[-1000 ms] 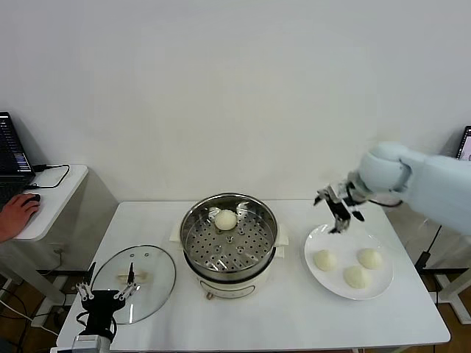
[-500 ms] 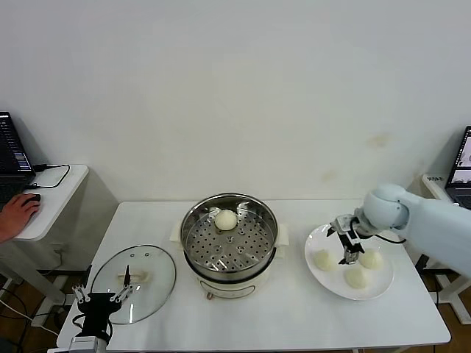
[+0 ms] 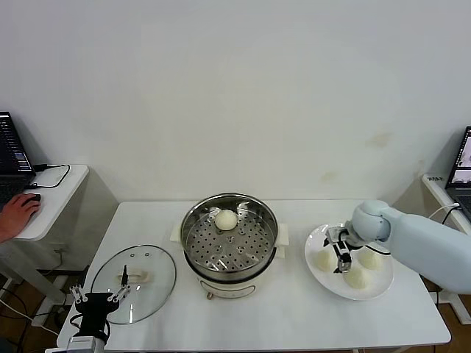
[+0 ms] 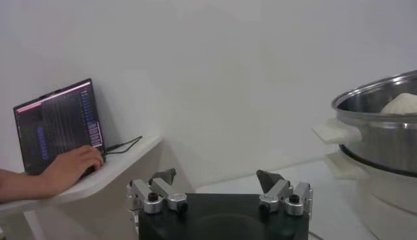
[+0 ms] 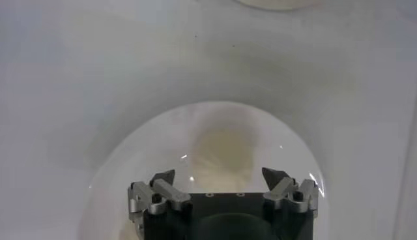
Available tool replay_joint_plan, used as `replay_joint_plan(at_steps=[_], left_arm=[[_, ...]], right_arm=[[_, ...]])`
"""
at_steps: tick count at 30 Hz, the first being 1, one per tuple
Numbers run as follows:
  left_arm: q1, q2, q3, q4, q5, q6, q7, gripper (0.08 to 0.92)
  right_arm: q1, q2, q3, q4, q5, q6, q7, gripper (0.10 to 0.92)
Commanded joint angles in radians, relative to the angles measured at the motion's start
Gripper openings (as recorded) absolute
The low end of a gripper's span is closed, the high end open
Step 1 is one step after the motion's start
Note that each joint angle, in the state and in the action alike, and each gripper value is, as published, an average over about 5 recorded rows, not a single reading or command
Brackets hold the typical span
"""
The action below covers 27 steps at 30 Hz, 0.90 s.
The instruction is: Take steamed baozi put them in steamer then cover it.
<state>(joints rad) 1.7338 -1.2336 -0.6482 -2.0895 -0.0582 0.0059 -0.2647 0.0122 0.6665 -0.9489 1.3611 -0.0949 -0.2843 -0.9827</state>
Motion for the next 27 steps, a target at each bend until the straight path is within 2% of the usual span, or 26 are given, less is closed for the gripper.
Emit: replay_joint_plan(at_steps=[1,15,21,27], left_arm=[[-0.002,0.0,-0.001,0.003,0.0,-0.001,0.0,0.823],[0.0,-0.002,-0.001,0.002,0.001,-0.003,-0.001,0.823],[-0.001,0.003,-0.001,0.003,0.0,-0.004,-0.001,0.823],[-0.009,0.005,0.006,0.002,-0.001,-0.003,-0.001,0.823]], right_arm=[[-0.057,0.039,0.045,-0.06,-0.027,0.001,0.004,0.793],[-0.024,0.015,0.064,-0.032,-0.023,0.001,-0.004,0.593],[0.116,-0.07,0.035,0.034,0.048,-0.003,-0.026,0.577],[0.317,-0.133,-0.047,0.102,0.183,-0.024,-0.023,0.579]])
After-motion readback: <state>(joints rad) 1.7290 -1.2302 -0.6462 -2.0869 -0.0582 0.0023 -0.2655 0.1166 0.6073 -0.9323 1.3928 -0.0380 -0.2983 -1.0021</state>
